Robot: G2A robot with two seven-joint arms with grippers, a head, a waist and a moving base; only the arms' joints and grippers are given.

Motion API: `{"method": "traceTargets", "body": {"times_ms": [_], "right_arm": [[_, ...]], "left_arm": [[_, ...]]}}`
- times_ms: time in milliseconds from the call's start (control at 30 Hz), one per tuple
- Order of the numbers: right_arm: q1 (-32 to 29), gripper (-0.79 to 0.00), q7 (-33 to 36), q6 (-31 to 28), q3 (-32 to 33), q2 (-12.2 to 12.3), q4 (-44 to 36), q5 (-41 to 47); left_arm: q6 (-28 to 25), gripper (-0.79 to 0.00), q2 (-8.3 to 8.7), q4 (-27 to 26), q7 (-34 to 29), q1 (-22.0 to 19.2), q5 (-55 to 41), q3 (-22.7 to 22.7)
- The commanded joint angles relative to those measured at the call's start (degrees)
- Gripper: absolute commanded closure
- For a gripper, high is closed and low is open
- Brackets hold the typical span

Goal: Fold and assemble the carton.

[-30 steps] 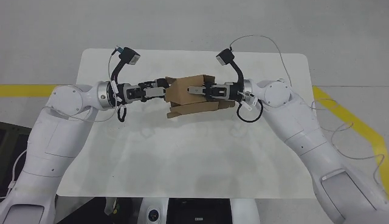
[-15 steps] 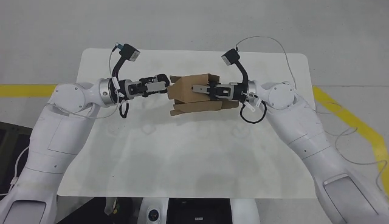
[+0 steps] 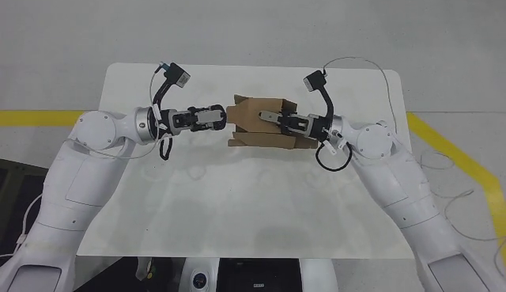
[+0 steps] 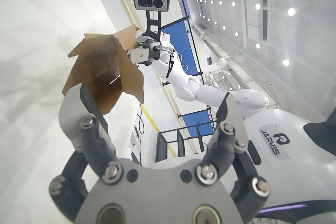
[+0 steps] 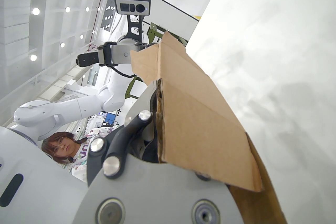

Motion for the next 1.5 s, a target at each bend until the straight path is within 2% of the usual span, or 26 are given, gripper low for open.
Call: {"method": "traceTargets", "body": {"times_ms": [0, 233, 767, 1467], "right_arm": [[-0.8, 0.000, -0.6, 0.5, 0.0, 0.0, -1.2, -0.6], [-1.3, 0.000, -2.7, 0.7, -1.8, -0.6, -1.9, -2.3], [2.0, 0.000, 6.6, 1.0, -6.9, -2.4, 1.0, 4.2], [3.6, 0.000, 10.8, 1.1, -8.0, -3.6, 2.7, 6.8]], "left_arm": [[1.2, -0.785, -0.17, 0.2, -0.3, -0.3, -1.1, 0.5], [3.3, -0.785, -0.57, 1.2, -2.4, -1.5, -4.0, 1.3], [2.6, -0.785, -0.89, 2.3, -0.6, -2.1, -2.5, 0.6], [2.8, -0.785, -1.15, 3.7, -0.7, -2.5, -2.4, -0.4]]}}
